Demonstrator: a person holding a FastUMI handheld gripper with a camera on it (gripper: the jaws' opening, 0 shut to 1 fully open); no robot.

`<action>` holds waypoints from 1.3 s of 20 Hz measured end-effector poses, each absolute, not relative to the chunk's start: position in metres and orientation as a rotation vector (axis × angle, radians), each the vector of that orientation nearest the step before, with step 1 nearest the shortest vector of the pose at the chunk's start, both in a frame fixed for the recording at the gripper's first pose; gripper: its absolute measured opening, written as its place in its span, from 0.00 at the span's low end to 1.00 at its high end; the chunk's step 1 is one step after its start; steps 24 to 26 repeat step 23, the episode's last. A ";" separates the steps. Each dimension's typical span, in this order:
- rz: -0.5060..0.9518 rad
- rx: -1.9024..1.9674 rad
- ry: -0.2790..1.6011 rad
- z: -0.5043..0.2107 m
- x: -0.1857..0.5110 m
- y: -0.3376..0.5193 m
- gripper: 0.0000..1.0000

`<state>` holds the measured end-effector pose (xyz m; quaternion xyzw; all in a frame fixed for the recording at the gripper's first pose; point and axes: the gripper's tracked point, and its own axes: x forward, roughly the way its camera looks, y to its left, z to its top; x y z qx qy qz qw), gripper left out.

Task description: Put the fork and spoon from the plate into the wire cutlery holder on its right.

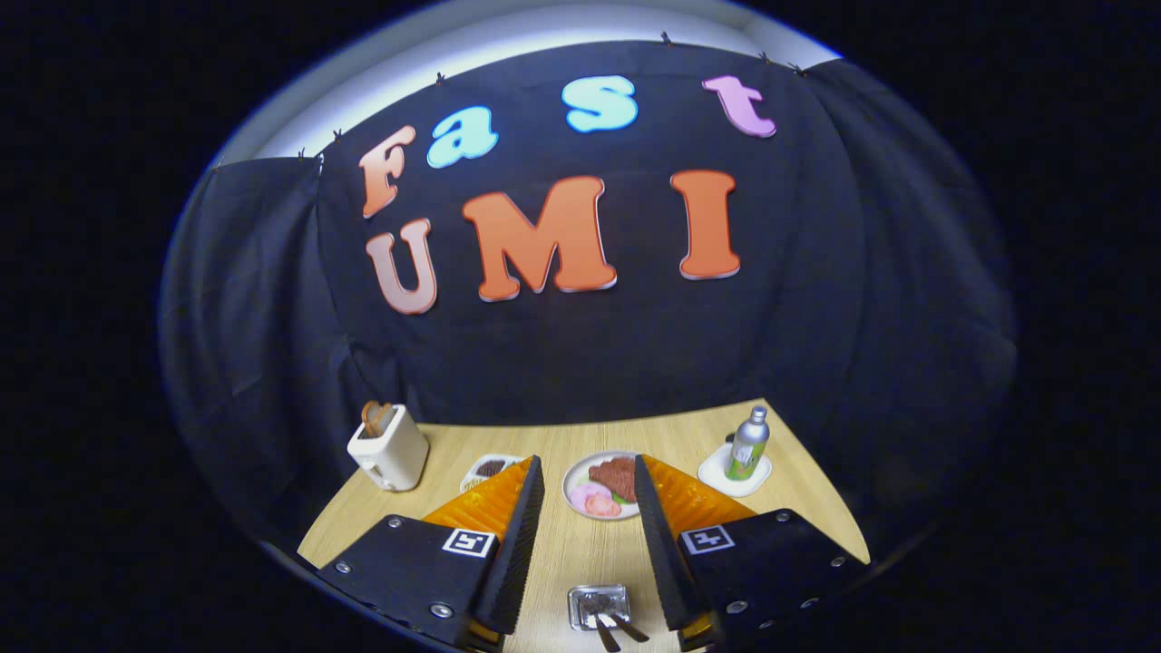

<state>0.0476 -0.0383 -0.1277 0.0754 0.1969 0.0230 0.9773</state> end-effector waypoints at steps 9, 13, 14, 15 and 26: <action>-0.059 0.018 0.014 -0.009 0.053 -0.066 0.91; -0.097 0.039 -0.071 0.013 0.049 -0.075 0.95; -0.104 0.048 -0.088 0.017 0.045 -0.077 0.95; -0.104 0.054 -0.102 0.020 0.045 -0.079 0.95; -0.126 0.004 -0.118 0.016 0.044 -0.080 0.95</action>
